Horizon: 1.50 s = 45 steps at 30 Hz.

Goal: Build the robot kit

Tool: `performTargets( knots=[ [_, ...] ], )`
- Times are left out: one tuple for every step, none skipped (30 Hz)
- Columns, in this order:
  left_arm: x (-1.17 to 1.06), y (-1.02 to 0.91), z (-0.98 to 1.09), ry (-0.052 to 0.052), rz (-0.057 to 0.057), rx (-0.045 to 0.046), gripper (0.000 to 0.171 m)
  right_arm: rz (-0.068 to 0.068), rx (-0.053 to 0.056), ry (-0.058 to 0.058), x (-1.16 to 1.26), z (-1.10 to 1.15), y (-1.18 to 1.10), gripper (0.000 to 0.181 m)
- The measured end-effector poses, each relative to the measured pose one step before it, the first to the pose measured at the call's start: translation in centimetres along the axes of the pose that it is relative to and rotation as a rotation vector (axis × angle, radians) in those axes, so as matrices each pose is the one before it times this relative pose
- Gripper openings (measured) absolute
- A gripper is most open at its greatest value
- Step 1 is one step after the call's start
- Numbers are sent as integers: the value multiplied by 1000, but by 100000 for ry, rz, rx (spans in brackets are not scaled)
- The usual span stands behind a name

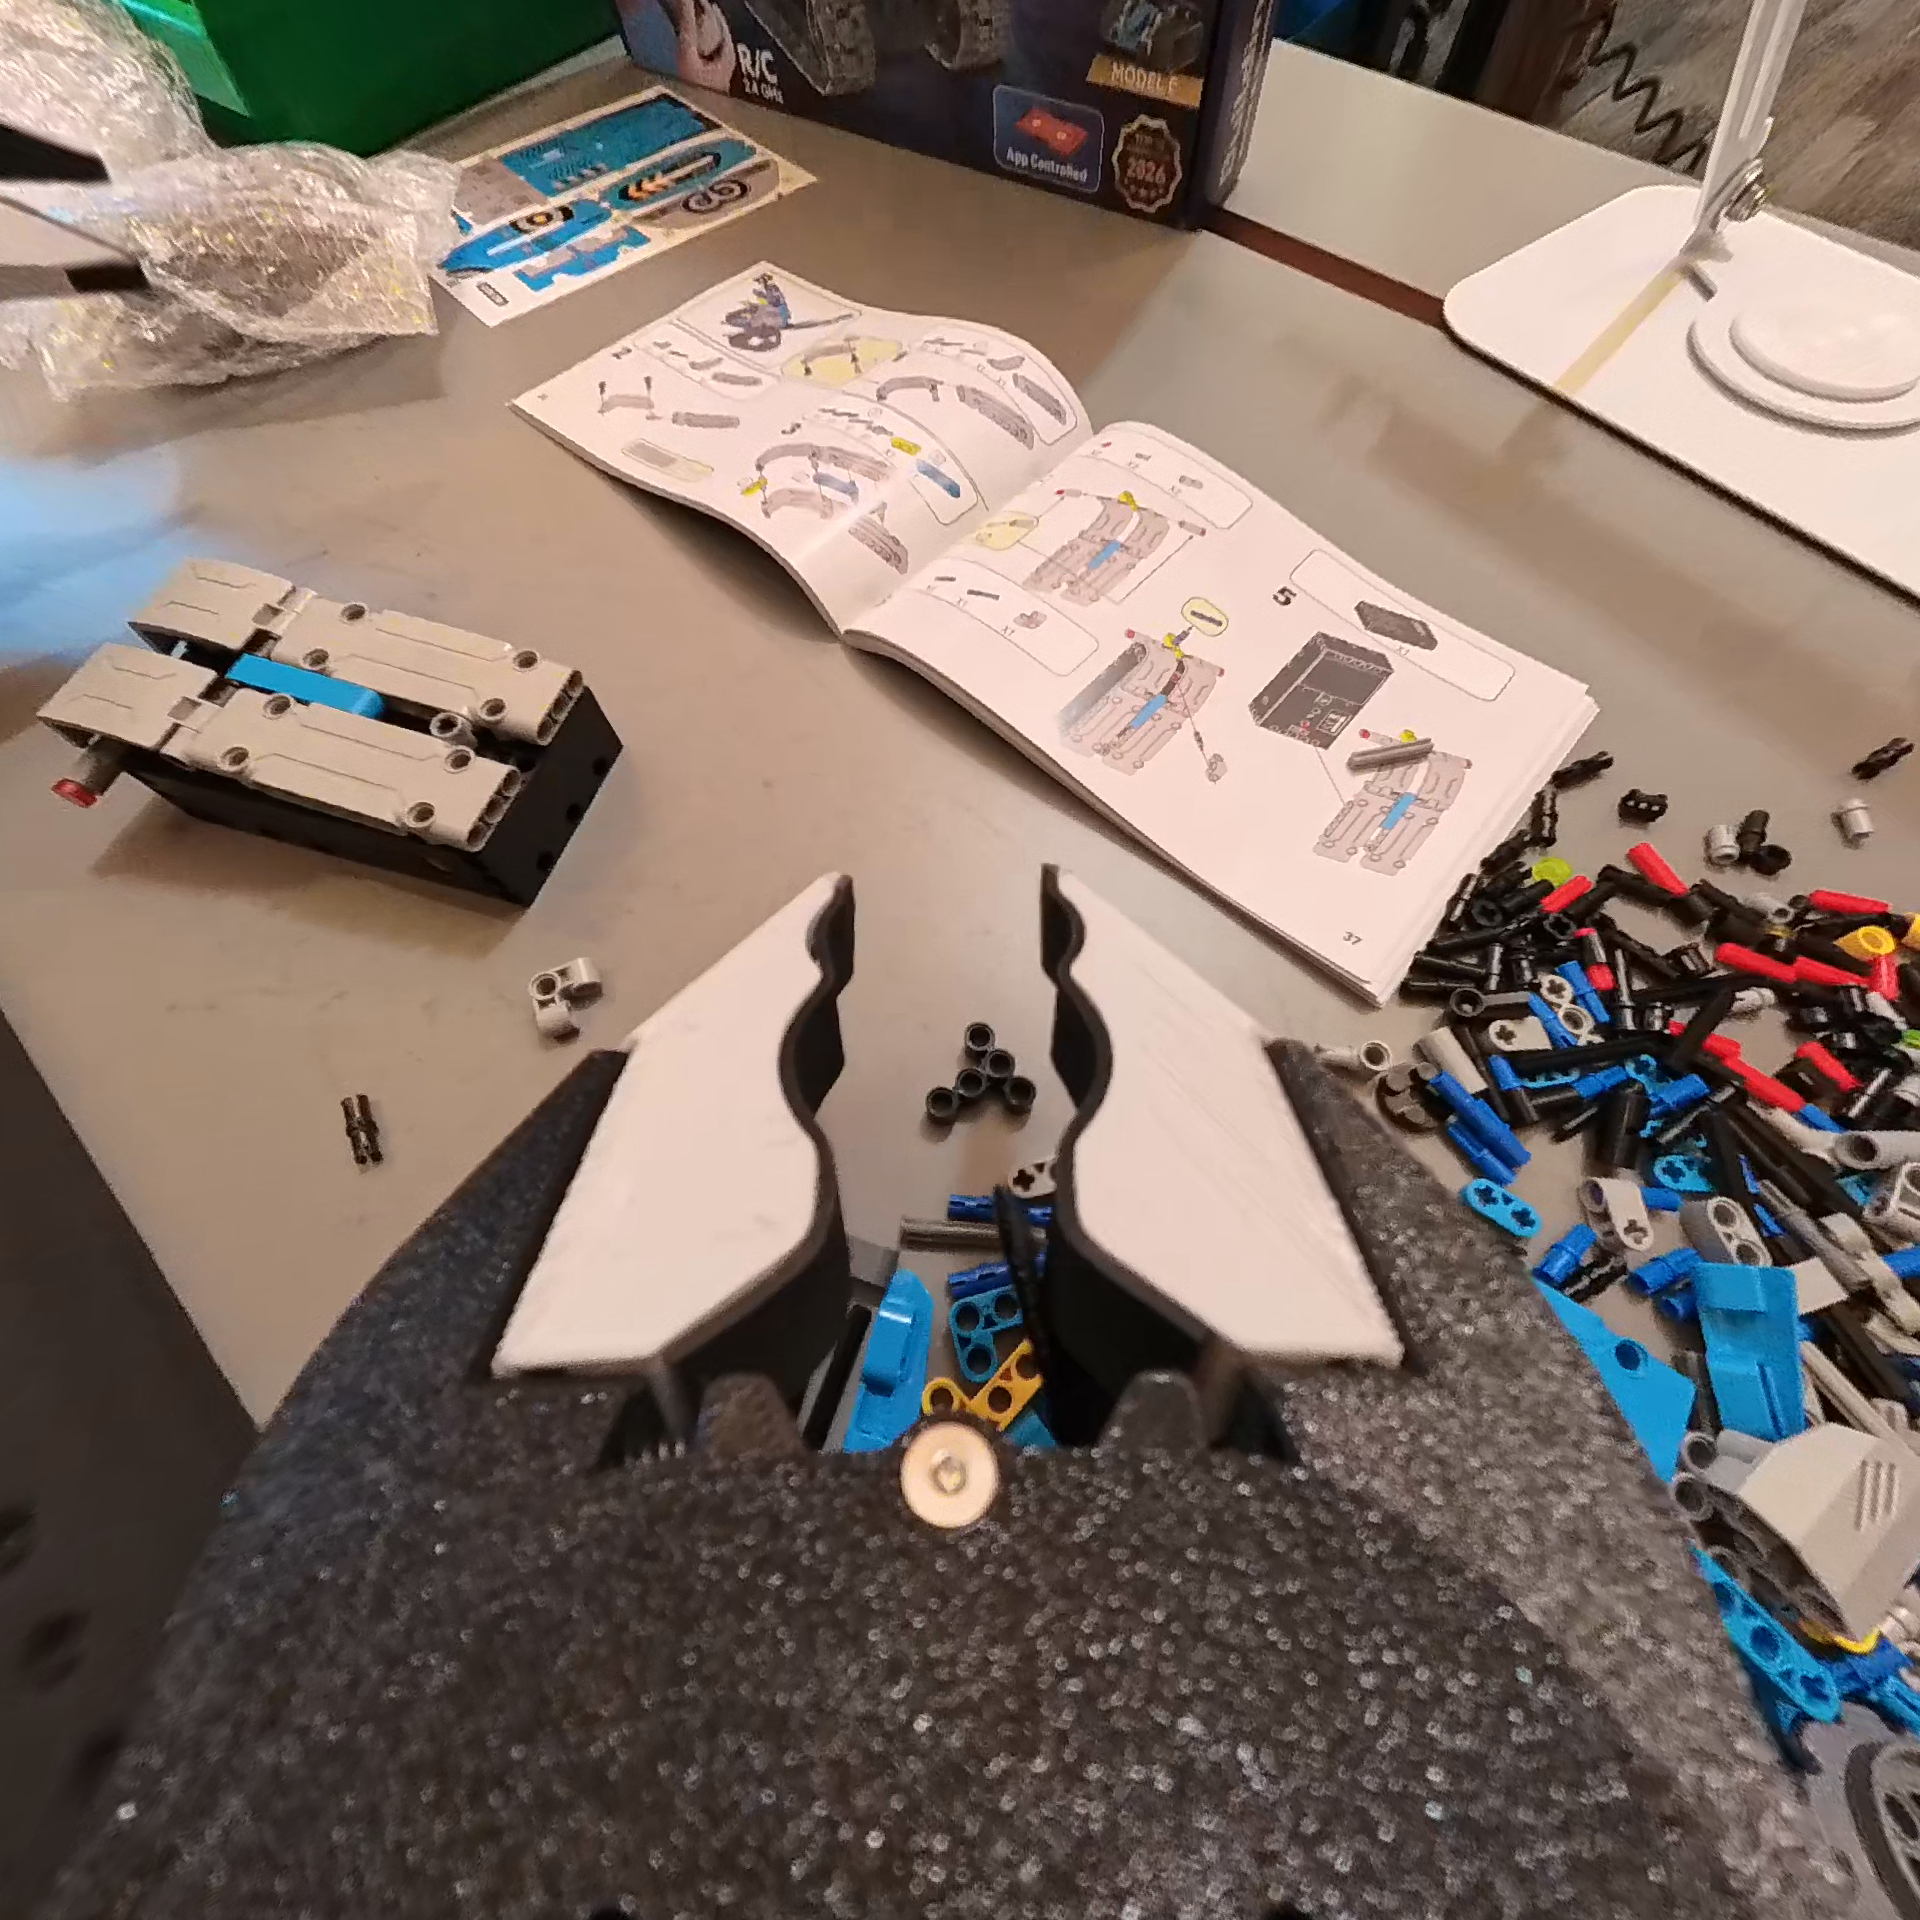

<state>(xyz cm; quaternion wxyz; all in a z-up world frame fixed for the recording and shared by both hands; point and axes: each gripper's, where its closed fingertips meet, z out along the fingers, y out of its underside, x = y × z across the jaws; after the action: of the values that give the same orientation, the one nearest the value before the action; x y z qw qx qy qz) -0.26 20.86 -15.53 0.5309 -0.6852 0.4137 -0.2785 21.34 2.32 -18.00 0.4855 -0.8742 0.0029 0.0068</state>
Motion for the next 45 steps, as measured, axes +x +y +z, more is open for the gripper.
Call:
performTargets(
  knots=[
    [116, 6, -21, 281, 425, -56, 44, 105, 964, -209, -49, -92, -201, 35],
    [81, 29, 24, 102, 497, -184, 44, 10, 833, -1237, -236, -61, -196, 38],
    [2, 76, 91, -299, 347, -647, 44, -268, 356, -1390, -286, 31, -98, 41],
    [-31, 170, 163, -443, 154, -1267, 44, -484, -257, -427, -174, 51, -12, 44],
    [-28, 217, 210, -225, 3, -1627, 44, -701, -233, -972, -279, -69, -47, 38],
    [-25, 258, 219, 95, -299, -1916, 44, -1073, 1132, -1982, -428, -206, -239, 33],
    [-47, 221, 171, 19, -599, -1573, 44, -890, 2498, 159, -118, -255, -352, 36],
    [-76, 130, 118, -26, -720, -990, 44, -678, 1596, 718, 34, -222, -200, 38],
    [-78, 46, 44, -17, -624, -401, 44, 139, 640, 884, 131, -167, -80, 41],
    [-50, 4, 11, 61, -554, -29, 44, 839, 350, 371, 135, -117, -21, 45],
    [-53, -26, -39, 8, -512, 216, 44, 1300, 74, -530, 61, -64, 33, 45],
    [-54, -57, -78, -123, -439, 513, 44, 1385, -41, -141, 142, -21, 41, 45],
    [-32, -93, -102, -1, -311, 707, 44, 843, 122, -434, 71, 11, 7, 45],
    [35, -50, -72, 271, -224, 494, 44, 556, 138, -911, -21, 81, 25, 44],
    [63, -6, -22, 356, 26, 122, 44, 397, -747, -968, -66, 164, 166, 43],
    [82, 36, -1, 315, 238, -235, 44, 182, -1914, -501, -14, 195, 325, 43],
    [81, 44, 12, 228, 357, -263, 44, 190, -1742, -91, 3, 194, 284, 43],
    [63, -18, -10, 5, 504, 69, 44, -253, -1197, -361, -91, 139, 229, 43],
    [37, -22, -26, -58, 471, 250, 44, -276, -1054, 1169, 117, 76, 179, 43],
    [38, -34, -44, 92, 157, 237, 44, -214, -862, 1506, 180, -1, 121, 45],
    [10, -39, -48, 43, -134, 308, 44, -179, -423, 672, 56, -35, 65, 48],
    [-33, -41, -64, -68, -274, 397, 44, -32, -439, 664, 75, -45, 94, 50],
    [-45, -42, -58, -52, -509, 390, 44, -177, -1578, -36, -43, 26, 325, 51],
    [-50, -64, -62, 24, -615, 411, 44, -365, -2905, -298, -106, 116, 531, 54],
    [-75, -73, -54, -45, -518, 458, 44, -711, -3186, -501, -224, 193, 513, 58],
    [-78, -31, -38, -157, -542, 309, 44, -1084, -2604, -558, -286, 208, 419, 60],
    [-17, 13, 4, 224, -459, -14, 44, -1493, -1633, 160, -202, 189, 244, 58],
    [2, 7, 15, 117, -95, -106, 44, -2017, -862, 905, -118, 138, 69, 58],
    [-52, 10, 13, -328, 37, -38, 44, -2031, -361, 1024, -86, 95, 11, 57],
    [-13, 42, 47, -157, -46, -321, 44, -1602, -243, 990, -24, 86, 15, 56],
    [-21, 90, 86, -33, 5, -667, 44, -839, -275, 1240, 85, 75, 41, 57],
    [-29, 110, 118, -142, -46, -858, 45, -157, -86, 875, 93, 43, 20, 59],
    [-54, 115, 121, -78, -315, -924, 45, 234, 334, 774, 140, -7, -31, 60],
    [-60, 110, 139, 14, -535, -944, 44, 619, 543, 1027, 228, -51, -44, 61],
    [-106, 62, 136, -105, -657, -624, 44, 785, 532, 126, 120, -51, -28, 58],
    [-106, -11, 124, -120, -782, -233, 44, 1012, 339, -1625, -120, -9, -10, 53],
    [-129, -30, 123, -176, -754, -166, 44, 1012, 219, -2344, -222, 40, 19, 51],
    [-117, -20, 147, -192, -523, -258, 44, 1052, -204, -1462, -106, 109, 73, 52],
    [-92, -52, 145, -163, -254, -65, 44, 621, -679, -733, 3, 104, 76, 54],
    [-86, -128, 132, -214, 86, 373, 44, 111, -369, -316, 36, 81, 3, 56],
    [-42, -218, 131, -182, 461, 901, 44, -245, 53, -261, 16, 70, -49, 56],
    [0, -221, 164, -202, 760, 920, 44, -543, 88, -610, -50, 84, -76, 54],
    [38, -187, 223, -81, 900, 530, 44, -570, 160, -823, -97, 84, -94, 53],
    [96, -160, 267, 257, 863, 347, 44, -554, 168, -775, -81, 70, -96, 51],
    [157, -179, 286, 533, 800, 446, 44, -578, 271, -432, -32, 64, -113, 49]
  ],
)
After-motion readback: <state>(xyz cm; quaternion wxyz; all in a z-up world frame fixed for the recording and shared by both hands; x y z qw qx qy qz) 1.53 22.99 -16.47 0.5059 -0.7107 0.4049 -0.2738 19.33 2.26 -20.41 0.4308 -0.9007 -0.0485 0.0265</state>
